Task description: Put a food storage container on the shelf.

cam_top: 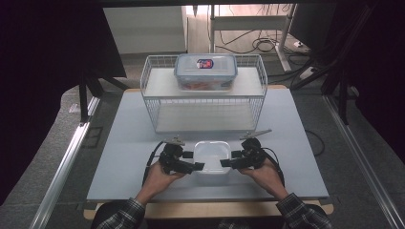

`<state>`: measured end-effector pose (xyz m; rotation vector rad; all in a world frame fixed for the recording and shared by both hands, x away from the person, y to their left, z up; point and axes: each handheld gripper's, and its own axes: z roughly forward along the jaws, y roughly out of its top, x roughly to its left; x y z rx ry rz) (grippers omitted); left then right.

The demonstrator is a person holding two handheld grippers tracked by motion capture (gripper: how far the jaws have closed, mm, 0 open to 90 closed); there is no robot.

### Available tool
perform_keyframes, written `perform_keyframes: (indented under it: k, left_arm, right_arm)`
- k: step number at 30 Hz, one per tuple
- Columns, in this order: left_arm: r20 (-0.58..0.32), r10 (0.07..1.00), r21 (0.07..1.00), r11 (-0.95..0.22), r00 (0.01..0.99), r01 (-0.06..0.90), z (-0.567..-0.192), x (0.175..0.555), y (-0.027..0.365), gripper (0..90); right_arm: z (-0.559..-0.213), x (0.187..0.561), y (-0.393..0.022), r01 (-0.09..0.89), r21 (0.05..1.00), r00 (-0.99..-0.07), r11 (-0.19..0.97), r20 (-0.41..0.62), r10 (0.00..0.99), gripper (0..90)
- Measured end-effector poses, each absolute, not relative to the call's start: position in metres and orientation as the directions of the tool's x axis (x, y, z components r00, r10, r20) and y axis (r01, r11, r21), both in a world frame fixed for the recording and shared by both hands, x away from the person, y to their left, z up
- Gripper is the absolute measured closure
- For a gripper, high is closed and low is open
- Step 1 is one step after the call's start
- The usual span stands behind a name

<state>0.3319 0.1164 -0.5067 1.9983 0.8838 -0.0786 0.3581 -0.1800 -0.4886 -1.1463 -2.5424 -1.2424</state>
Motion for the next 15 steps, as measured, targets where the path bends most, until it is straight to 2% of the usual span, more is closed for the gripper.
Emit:
perform_keyframes:
  k: [3,6,8,13,15]
  left_arm:
    - [-0.398,0.576,0.722,-0.284,0.714,0.631,-0.503,0.328,0.122,44.5]
    - [-0.423,0.584,0.724,-0.243,0.693,0.646,-0.503,0.327,0.127,56.4]
    - [-0.396,0.617,0.742,-0.222,0.68,0.633,-0.499,0.324,0.127,64.3]
    - [-0.364,0.672,0.758,-0.189,0.645,0.624,-0.497,0.321,0.126,76.3]
    - [-0.358,0.687,0.761,-0.179,0.633,0.624,-0.497,0.32,0.124,78.7]
  right_arm:
    - [-0.483,0.352,-0.184,0.666,0.652,-0.696,0.364,0.366,0.618,50.1]
    - [-0.479,0.347,-0.187,0.673,0.654,-0.681,0.344,0.367,0.634,59.2]
    - [-0.476,0.345,-0.189,0.676,0.669,-0.666,0.31,0.373,0.647,66.2]
    - [-0.474,0.345,-0.191,0.646,0.716,-0.66,0.264,0.35,0.665,78.1]
    - [-0.475,0.344,-0.189,0.625,0.734,-0.663,0.265,0.32,0.677,78.2]
